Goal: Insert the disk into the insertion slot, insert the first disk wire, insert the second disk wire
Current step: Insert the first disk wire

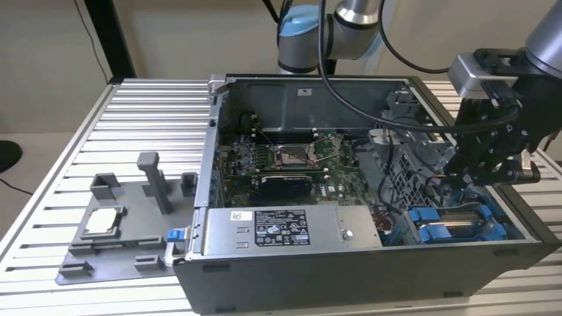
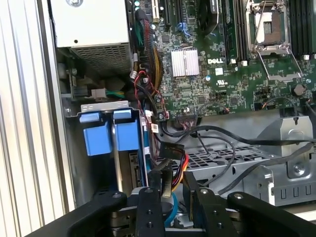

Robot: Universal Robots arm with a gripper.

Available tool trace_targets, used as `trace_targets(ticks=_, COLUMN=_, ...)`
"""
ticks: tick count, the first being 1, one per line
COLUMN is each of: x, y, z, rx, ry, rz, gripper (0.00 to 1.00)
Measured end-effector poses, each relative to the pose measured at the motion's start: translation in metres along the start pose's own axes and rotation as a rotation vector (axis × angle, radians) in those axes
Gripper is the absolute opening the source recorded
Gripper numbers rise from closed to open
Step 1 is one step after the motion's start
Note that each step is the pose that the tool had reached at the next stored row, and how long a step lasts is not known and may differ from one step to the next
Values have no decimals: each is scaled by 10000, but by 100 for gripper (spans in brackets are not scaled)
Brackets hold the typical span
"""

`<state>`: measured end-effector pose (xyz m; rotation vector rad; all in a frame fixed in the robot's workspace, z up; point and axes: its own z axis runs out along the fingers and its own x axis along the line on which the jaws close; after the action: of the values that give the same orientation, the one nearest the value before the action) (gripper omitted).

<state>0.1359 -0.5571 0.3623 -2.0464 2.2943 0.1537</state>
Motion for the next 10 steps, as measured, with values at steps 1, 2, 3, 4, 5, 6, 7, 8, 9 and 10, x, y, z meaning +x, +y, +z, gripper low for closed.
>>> trace_targets(ticks=1, x=0, y=0, z=0, rx=0, ry=-3, rz=0, gripper=100)
trace_targets(ticks=2, x=-1, y=0, z=0, rx=-1, ry=-8, rz=0, gripper=100)
trace_targets(ticks=3, x=-1, y=0, z=0, rx=-1, ry=-12, rz=0, gripper=100)
trace_targets(ticks=4, x=-1, y=0, z=-2, rx=-1, ry=-16, rz=0, gripper=100)
trace_targets(ticks=5, x=-1, y=0, z=-2, rx=-2, ry=-24, rz=0, gripper=100)
trace_targets(ticks=6, x=-2, y=0, z=-4, rx=-3, ry=-28, rz=0, gripper=100)
trace_targets(ticks=7, x=-1, y=0, z=-7, rx=-3, ry=-30, rz=0, gripper=100)
trace_targets(ticks=8, x=-2, y=0, z=-10, rx=-3, ry=-32, rz=0, gripper=100)
trace_targets(ticks=9, x=-2, y=0, z=-12, rx=-3, ry=-33, rz=0, gripper=100)
trace_targets(ticks=10, x=-3, y=1, z=-13, rx=-3, ry=-33, rz=0, gripper=100)
